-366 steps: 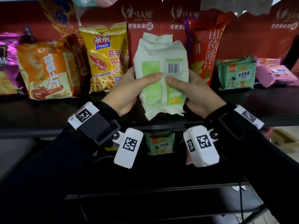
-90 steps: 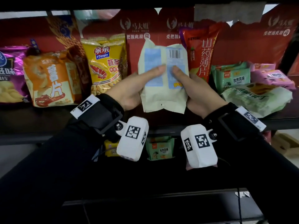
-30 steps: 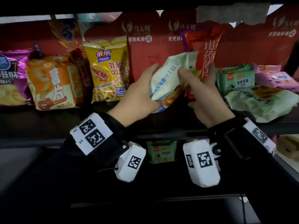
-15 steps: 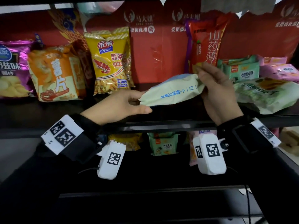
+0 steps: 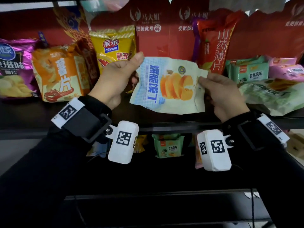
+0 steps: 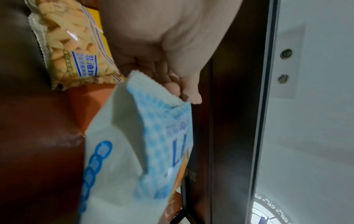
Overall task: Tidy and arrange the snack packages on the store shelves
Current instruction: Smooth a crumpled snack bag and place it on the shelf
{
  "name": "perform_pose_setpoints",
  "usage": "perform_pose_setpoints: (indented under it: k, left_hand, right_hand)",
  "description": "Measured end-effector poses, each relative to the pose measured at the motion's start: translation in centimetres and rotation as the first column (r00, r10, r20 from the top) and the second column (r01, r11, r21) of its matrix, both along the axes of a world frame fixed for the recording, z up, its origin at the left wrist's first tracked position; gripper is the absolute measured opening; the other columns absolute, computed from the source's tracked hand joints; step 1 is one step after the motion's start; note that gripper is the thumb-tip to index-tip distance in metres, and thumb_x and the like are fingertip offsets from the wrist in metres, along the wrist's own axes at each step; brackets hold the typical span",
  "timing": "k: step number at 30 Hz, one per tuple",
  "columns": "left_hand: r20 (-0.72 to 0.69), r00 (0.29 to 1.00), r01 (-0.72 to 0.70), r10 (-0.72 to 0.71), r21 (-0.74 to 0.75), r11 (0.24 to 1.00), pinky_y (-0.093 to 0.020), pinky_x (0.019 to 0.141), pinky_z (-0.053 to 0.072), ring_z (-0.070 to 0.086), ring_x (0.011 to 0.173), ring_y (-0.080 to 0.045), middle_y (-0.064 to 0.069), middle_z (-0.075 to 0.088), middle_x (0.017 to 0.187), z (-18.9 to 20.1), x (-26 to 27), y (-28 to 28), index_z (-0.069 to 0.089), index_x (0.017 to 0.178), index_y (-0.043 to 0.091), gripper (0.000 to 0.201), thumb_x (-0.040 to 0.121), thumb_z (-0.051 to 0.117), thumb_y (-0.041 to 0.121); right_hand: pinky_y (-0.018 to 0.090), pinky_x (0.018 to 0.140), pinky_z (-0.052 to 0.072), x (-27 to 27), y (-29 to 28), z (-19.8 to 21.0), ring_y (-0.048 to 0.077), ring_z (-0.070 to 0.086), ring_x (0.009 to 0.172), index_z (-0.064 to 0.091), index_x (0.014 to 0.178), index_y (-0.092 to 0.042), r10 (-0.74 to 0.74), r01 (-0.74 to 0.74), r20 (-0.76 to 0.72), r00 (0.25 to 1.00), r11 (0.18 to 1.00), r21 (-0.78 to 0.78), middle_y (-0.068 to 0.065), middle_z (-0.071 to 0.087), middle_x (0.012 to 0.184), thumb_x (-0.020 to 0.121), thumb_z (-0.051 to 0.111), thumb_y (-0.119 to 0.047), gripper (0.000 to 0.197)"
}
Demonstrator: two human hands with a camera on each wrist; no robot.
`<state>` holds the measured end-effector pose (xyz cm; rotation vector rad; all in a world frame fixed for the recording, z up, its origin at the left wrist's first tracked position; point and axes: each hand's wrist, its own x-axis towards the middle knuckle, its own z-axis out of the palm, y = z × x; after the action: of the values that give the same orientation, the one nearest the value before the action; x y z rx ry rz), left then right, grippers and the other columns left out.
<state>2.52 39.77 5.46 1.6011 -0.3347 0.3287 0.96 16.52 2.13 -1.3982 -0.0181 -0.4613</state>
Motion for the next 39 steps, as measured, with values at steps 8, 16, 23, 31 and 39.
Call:
perform_pose_setpoints:
  k: [8, 16, 23, 31, 39]
  left_hand:
    - [0.088, 0.955, 0.277, -0.283, 0.071, 0.958, -0.012, 0.049, 0.035, 0.045, 0.045, -0.001, 0.008, 0.064, 0.061, 1.5, -2.0, -1.6, 0.065, 0.075, 0.013, 0.035, 0.09, 0.056, 0.043]
    - [-0.024, 0.943, 0.324, -0.331, -0.157, 0.933, -0.041, 0.089, 0.054, 0.06, 0.094, -0.024, -0.013, 0.063, 0.102, 2.0, -1.1, -1.5, 0.051, 0.105, 0.006, 0.026, 0.101, 0.044, 0.03]
    - [-0.264, 0.961, 0.013, -0.079, -0.242, 0.97, -0.021, 0.048, 0.052, 0.064, 0.056, -0.004, 0.011, 0.066, 0.063, 0.4, 1.2, -1.0, 0.053, 0.084, 0.022, 0.022, 0.103, 0.043, 0.027]
    - [0.269, 0.962, -0.097, 0.05, 0.161, 0.982, -0.011, 0.084, 0.046, 0.056, 0.095, 0.006, 0.013, 0.06, 0.106, 0.8, 0.5, -1.9, 0.049, 0.116, 0.028, 0.033, 0.089, 0.067, 0.032]
    - [0.397, 0.903, -0.197, -0.165, 0.724, 0.661, -0.023, 0.091, 0.038, 0.048, 0.117, -0.013, 0.013, 0.046, 0.12, 0.9, 0.3, -3.9, 0.039, 0.139, 0.023, 0.088, 0.065, 0.086, 0.019]
  right_hand:
    - [0.036, 0.08, 0.051, 0.7, 1.5, 1.2, 0.02, 0.058, 0.077, 0.063, 0.1, -0.01, 0.263, -0.226, -0.203, 0.943, 0.956, 0.185, 0.008, 0.062, 0.089, 0.099, 0.042, -0.007, 0.022]
    - [0.028, 0.067, 0.057, -0.1, 0.7, 1.3, 0.015, 0.066, 0.08, 0.061, 0.117, -0.013, 0.296, -0.257, -0.156, 0.942, 0.939, 0.227, 0.002, 0.07, 0.094, 0.1, 0.045, -0.018, 0.024]
    - [0.032, 0.071, 0.058, -1.5, 0.2, 0.9, 0.017, 0.071, 0.089, 0.065, 0.11, -0.009, 0.253, -0.277, 0.123, 0.959, 0.929, 0.246, 0.005, 0.074, 0.098, 0.094, 0.053, -0.008, 0.02]
    - [0.025, 0.077, 0.054, -2.4, 0.1, 1.8, 0.008, 0.066, 0.079, 0.062, 0.116, 0.004, -0.036, 0.039, 0.374, 0.927, 0.999, 0.001, 0.0, 0.071, 0.089, 0.09, 0.059, -0.002, 0.026]
    - [0.018, 0.086, 0.048, -2.1, 0.6, 1.2, 0.003, 0.062, 0.098, 0.059, 0.121, -0.01, -0.073, 0.208, 0.557, 0.827, 0.961, -0.183, 0.001, 0.066, 0.106, 0.088, 0.064, -0.005, 0.034]
